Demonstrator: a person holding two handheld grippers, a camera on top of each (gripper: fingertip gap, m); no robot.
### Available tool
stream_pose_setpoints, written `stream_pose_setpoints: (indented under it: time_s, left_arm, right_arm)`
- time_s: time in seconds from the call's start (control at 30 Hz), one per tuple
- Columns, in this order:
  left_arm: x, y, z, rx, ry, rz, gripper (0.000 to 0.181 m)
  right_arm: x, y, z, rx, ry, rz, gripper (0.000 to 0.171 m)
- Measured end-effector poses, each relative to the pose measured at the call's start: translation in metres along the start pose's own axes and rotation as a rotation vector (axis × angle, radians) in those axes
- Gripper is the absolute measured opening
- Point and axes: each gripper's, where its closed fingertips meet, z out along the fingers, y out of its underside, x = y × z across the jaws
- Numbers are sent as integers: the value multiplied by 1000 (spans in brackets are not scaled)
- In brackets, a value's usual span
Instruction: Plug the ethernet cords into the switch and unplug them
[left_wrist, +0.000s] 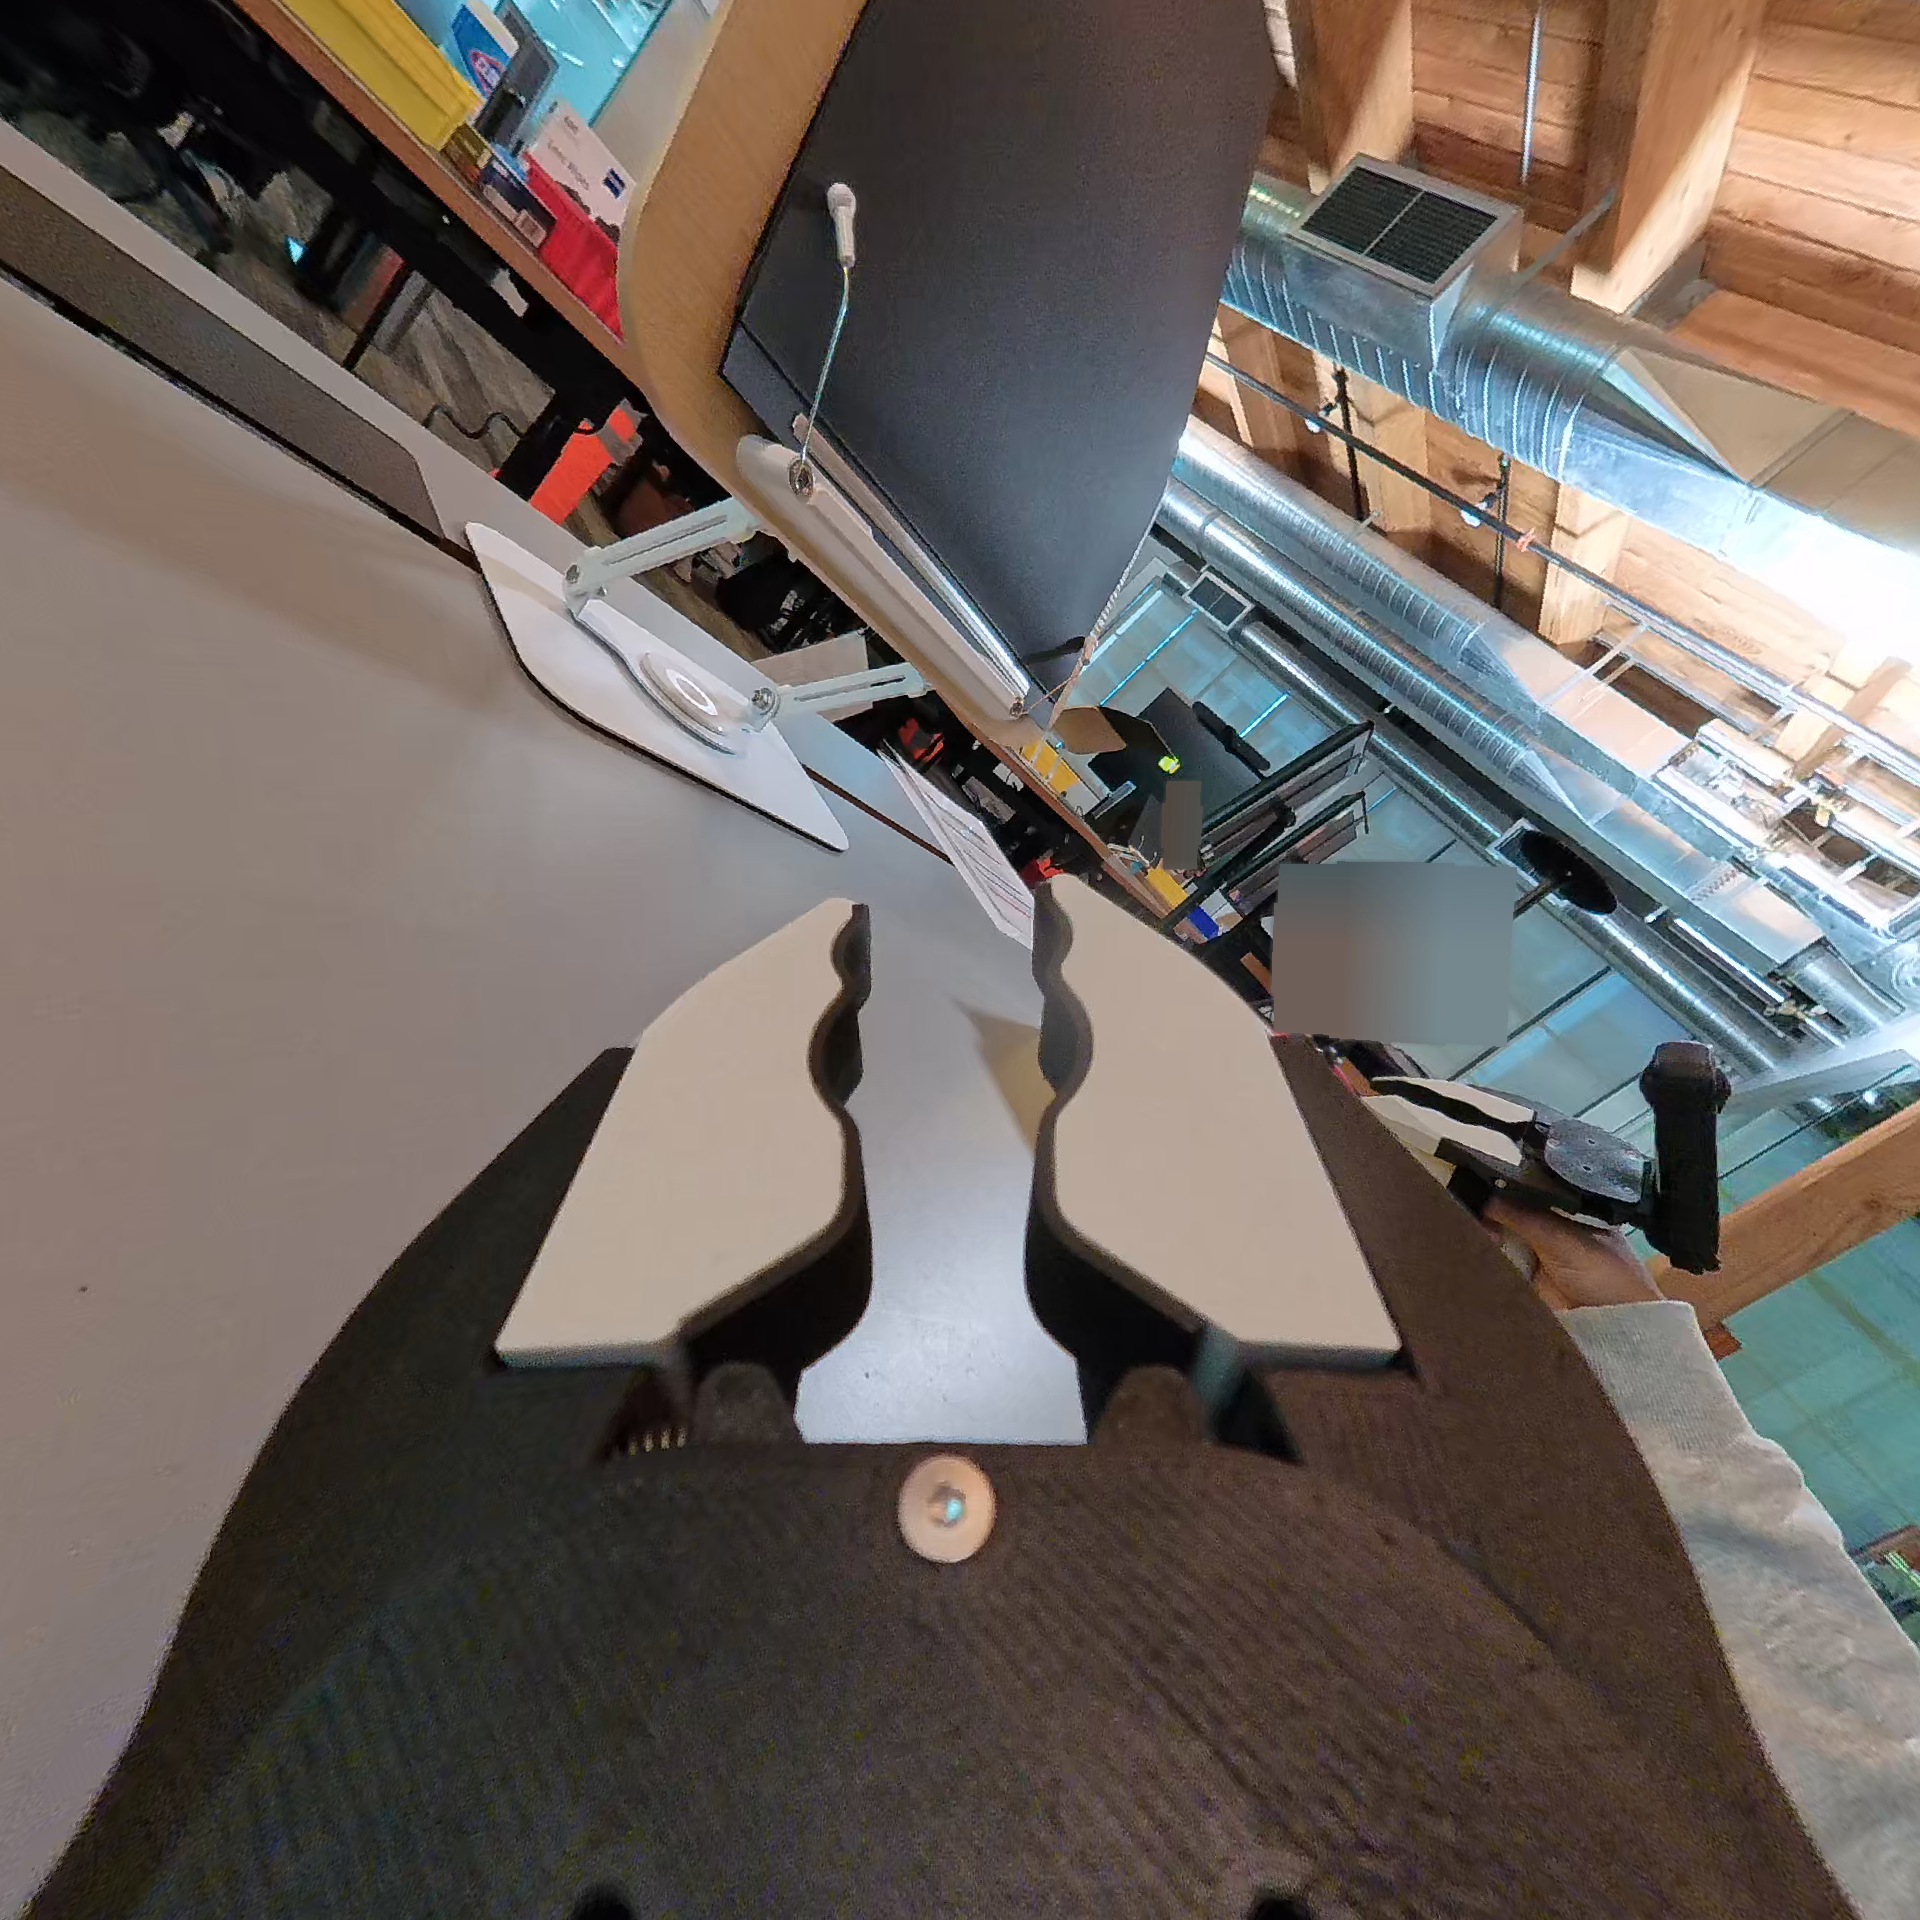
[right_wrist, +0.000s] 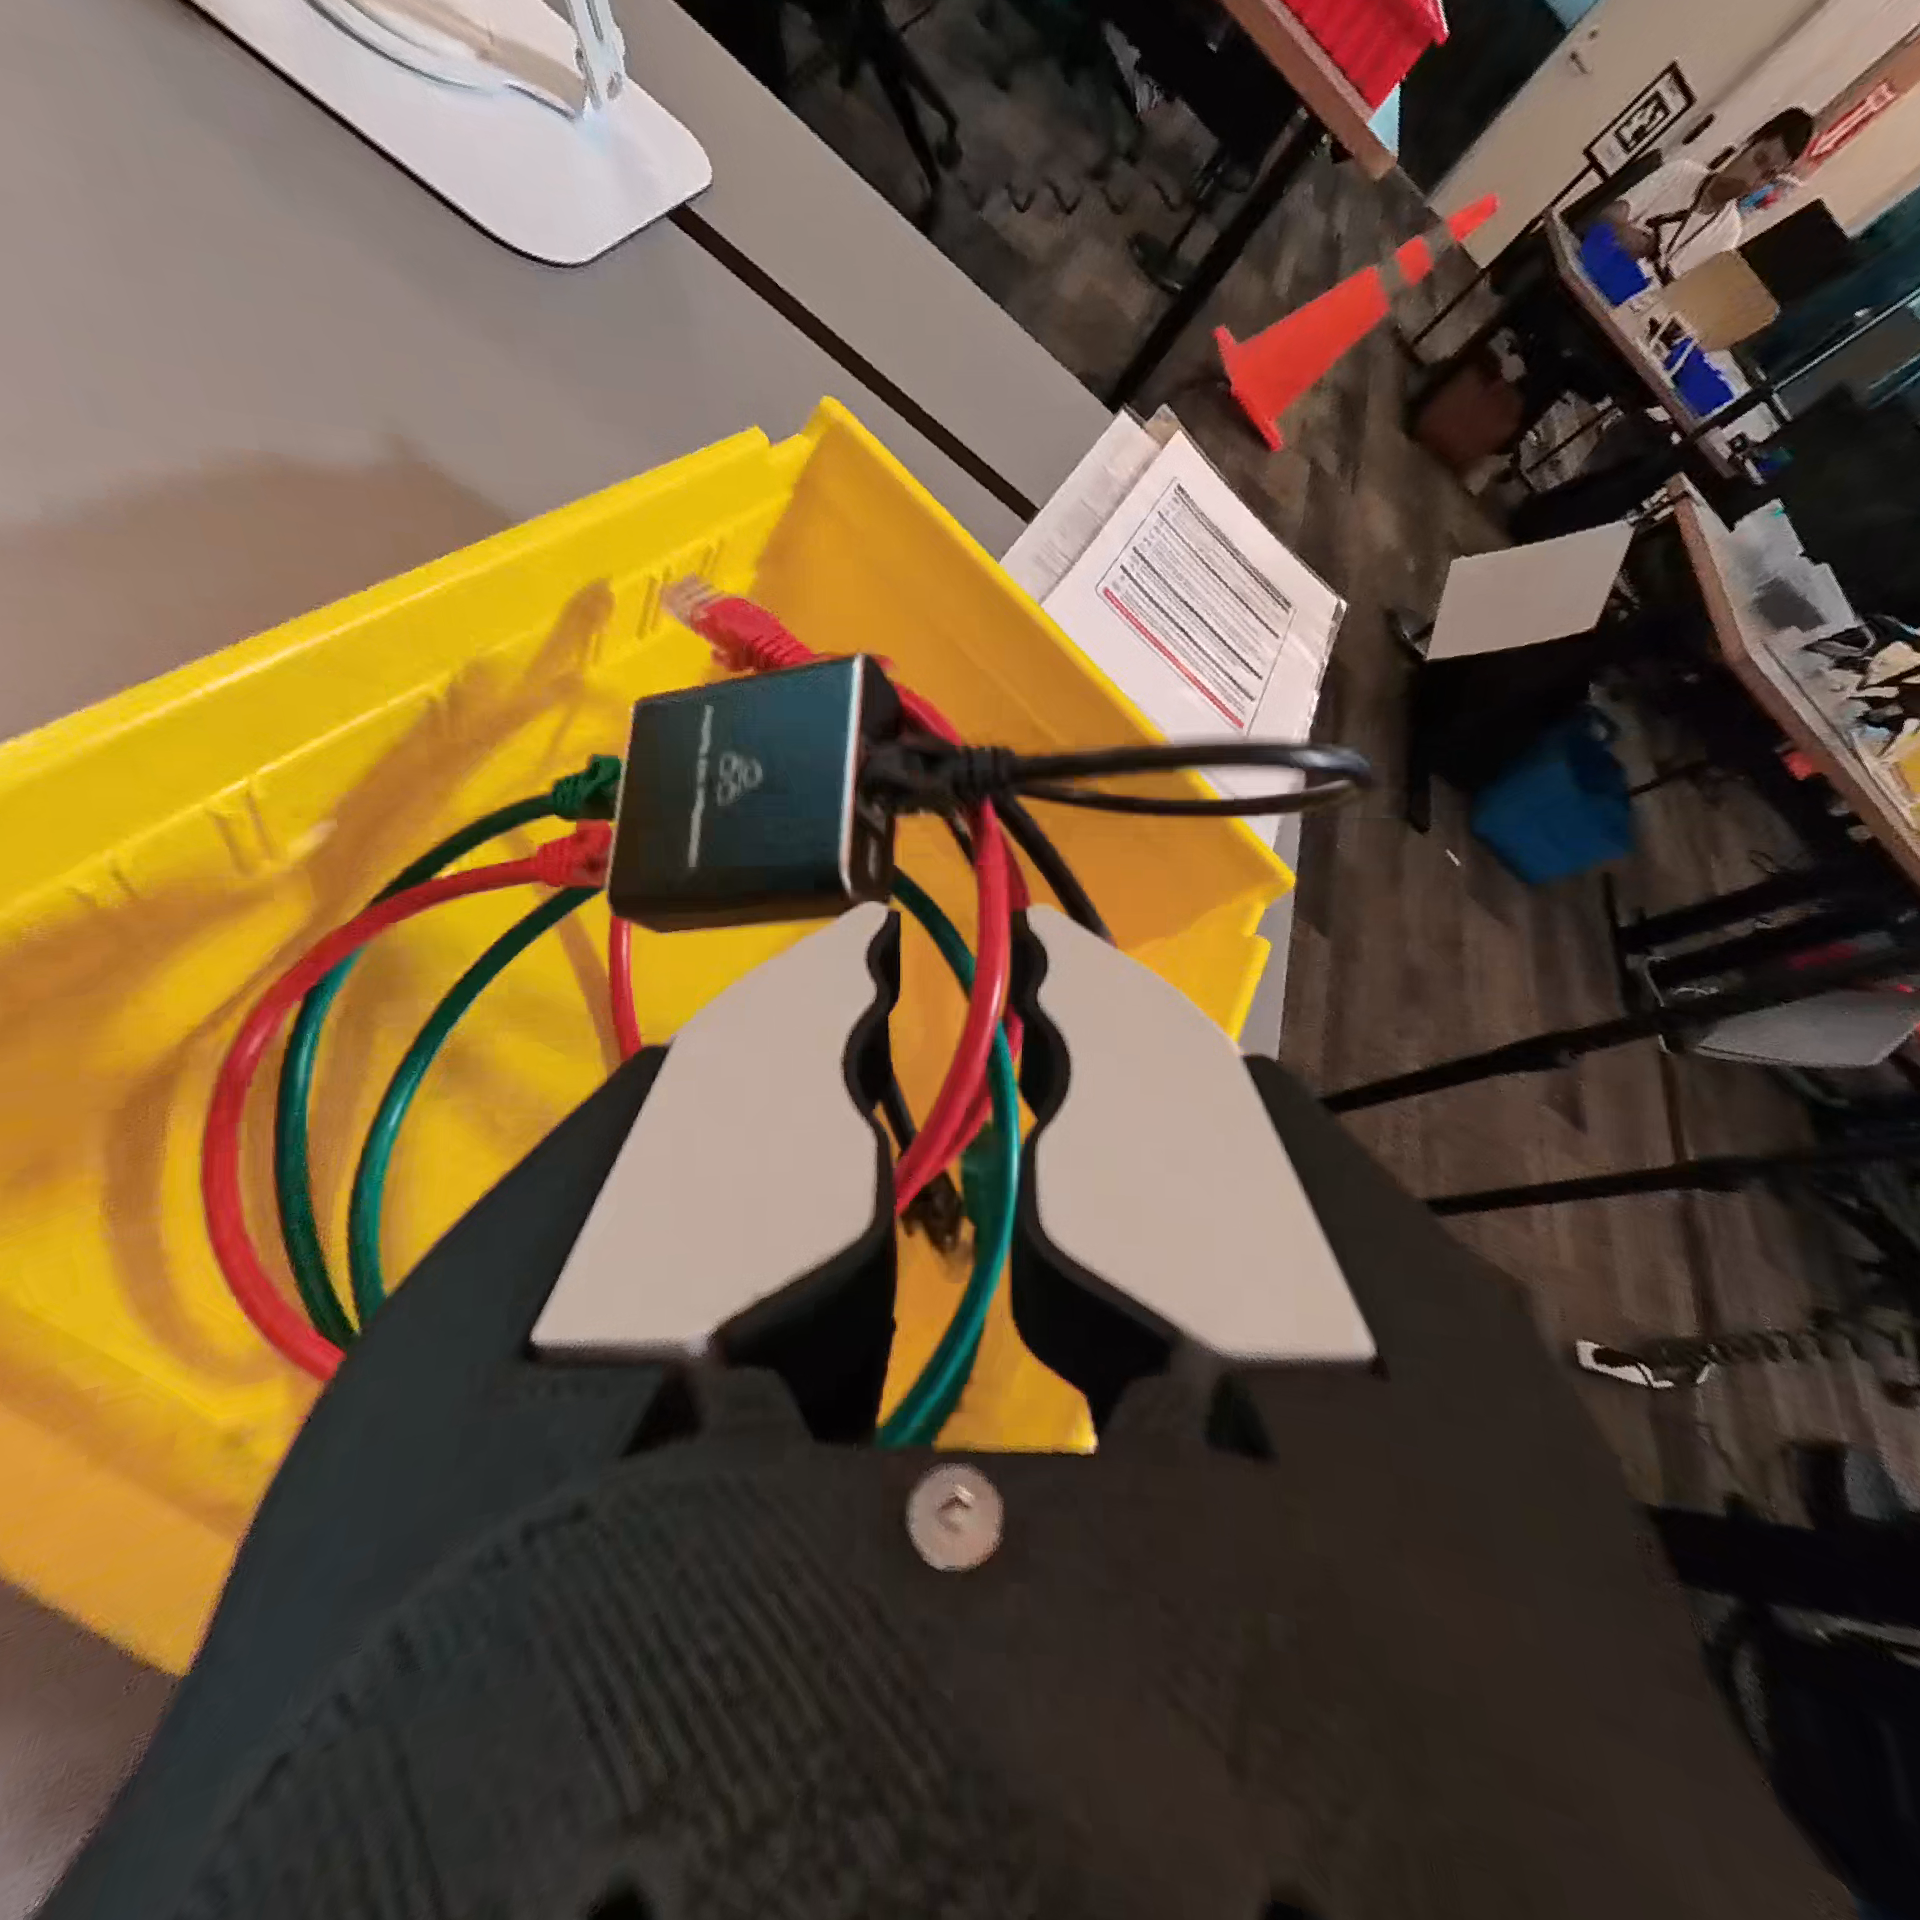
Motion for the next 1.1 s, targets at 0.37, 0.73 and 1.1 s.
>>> stream_pose_setpoints:
  time_s: [0.37, 0.73, 1.1]
  left_arm:
    - [-1, 2, 1, -6, 3, -20, 31]
    - [3, 1, -1, -13, -1, 24, 31]
    - [7, 12, 5, -51, 17, 10, 32]
  right_arm:
    - [45, -26, -34, 167, 133, 188, 16]
    - [54, 17, -79, 426, 408, 629, 20]
    - [37, 99, -61, 164, 440, 632, 67]
